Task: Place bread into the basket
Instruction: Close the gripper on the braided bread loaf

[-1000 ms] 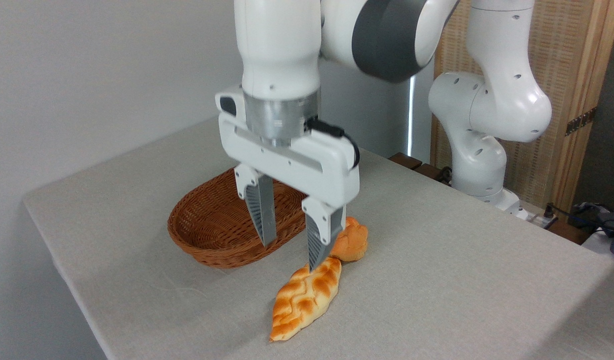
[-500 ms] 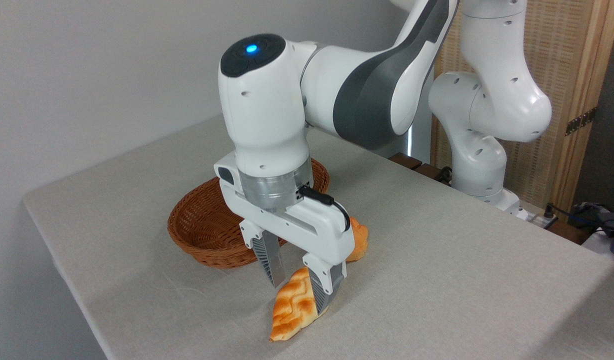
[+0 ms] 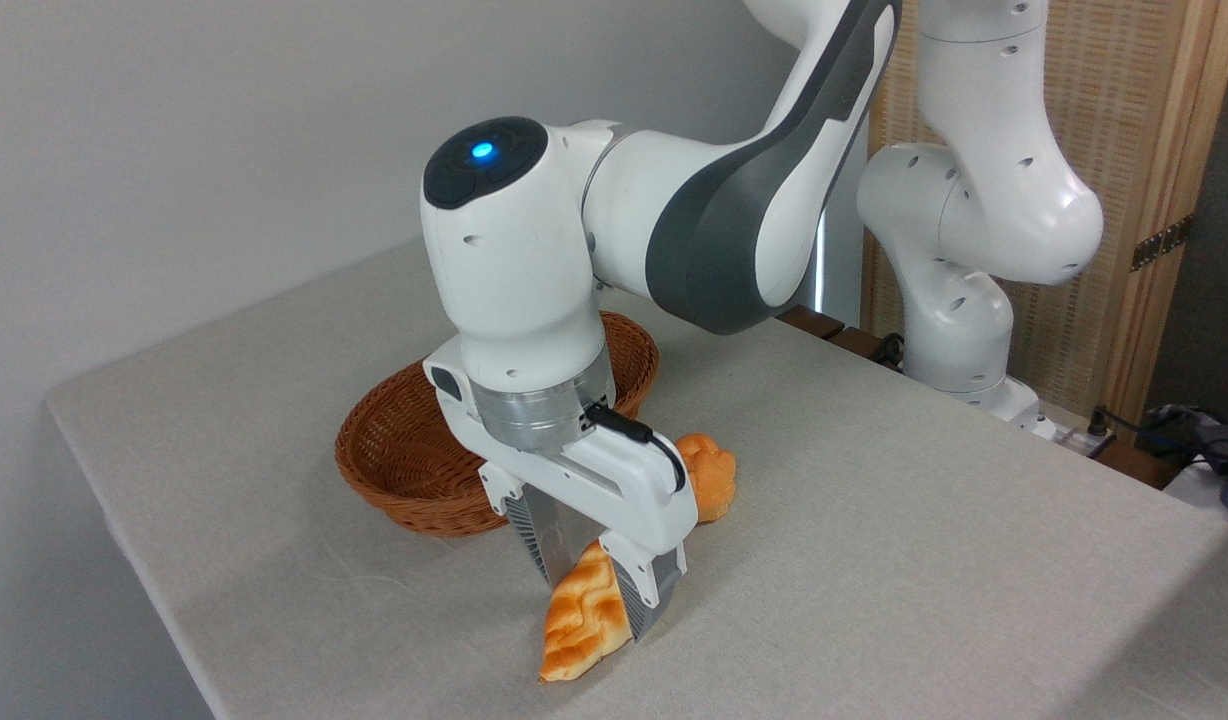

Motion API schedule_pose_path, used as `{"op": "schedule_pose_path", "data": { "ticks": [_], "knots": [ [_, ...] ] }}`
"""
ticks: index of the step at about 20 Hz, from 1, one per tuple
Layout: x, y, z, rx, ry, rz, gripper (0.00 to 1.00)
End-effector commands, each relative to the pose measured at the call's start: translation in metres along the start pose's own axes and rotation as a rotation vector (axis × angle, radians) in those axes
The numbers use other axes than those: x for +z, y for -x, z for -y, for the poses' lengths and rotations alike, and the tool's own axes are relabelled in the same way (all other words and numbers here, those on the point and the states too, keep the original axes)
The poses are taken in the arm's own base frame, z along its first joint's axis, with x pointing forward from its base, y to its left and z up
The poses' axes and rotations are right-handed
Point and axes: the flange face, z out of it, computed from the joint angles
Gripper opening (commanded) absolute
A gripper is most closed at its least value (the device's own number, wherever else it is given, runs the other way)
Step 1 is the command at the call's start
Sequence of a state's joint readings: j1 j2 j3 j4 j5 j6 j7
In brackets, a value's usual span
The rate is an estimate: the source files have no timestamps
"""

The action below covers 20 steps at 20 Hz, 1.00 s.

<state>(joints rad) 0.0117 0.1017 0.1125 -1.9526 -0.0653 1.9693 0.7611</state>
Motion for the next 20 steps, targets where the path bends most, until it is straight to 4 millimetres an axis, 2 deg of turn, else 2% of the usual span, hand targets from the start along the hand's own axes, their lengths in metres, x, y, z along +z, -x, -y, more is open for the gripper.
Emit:
{"op": "schedule_pose_path", "data": {
  "ticks": [1,12,20],
  "knots": [
    [0.0012,-0.0036,0.0009,0.006,-0.019,0.000,1.00],
    [-0.0075,-0.0068,-0.0016,-0.025,0.010,-0.050,1.00],
    [0.0012,-0.0093,-0.0031,-0.006,0.015,-0.031,1.00]
  ]
}}
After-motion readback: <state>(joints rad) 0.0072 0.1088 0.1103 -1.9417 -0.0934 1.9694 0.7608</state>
